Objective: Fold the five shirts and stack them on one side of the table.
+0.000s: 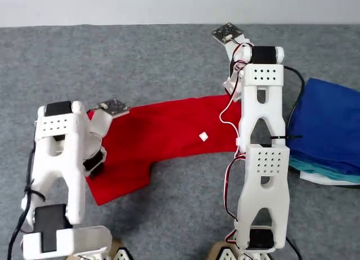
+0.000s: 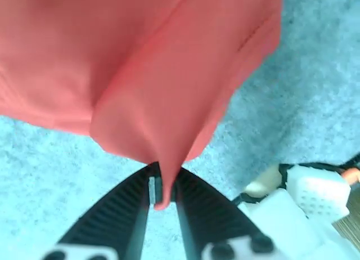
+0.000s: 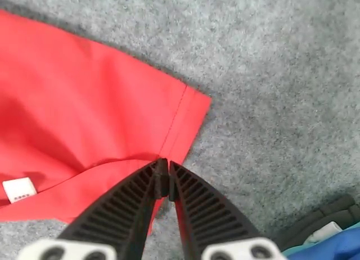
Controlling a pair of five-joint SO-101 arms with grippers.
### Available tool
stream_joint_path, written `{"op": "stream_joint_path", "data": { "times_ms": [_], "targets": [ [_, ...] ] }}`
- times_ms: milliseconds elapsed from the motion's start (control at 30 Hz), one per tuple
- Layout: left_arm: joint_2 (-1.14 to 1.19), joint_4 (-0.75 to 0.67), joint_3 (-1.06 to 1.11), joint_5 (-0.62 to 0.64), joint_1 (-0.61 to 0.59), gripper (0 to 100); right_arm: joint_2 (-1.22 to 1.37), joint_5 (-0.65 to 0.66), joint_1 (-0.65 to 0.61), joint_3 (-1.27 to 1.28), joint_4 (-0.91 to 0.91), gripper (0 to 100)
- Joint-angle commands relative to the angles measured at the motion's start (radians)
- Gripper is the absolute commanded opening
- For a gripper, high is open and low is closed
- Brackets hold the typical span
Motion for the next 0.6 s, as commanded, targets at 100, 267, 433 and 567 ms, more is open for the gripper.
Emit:
{"op": "stream_joint_path", "data": {
  "times_ms": [100, 267, 433, 567],
  "targets": [
    [-0.025, 0.029, 0.091, -0.012, 0.017, 8, -0.081, -0.011, 0.019, -0.048, 0.042, 0.9],
    [-0.028, 0.005, 0.120, -0.011, 0.009, 11, -0.081, -0.011, 0.045, -0.049, 0.042, 0.9],
    [-0.028, 0.029, 0.082, -0.011, 0.014, 11, -0.082, -0.011, 0.074, -0.049, 0.042, 0.9],
    [-0.048, 0.034, 0.015, -0.008, 0.008, 11, -0.107, -0.011, 0.076, -0.046, 0.042, 0.9]
  ]
}}
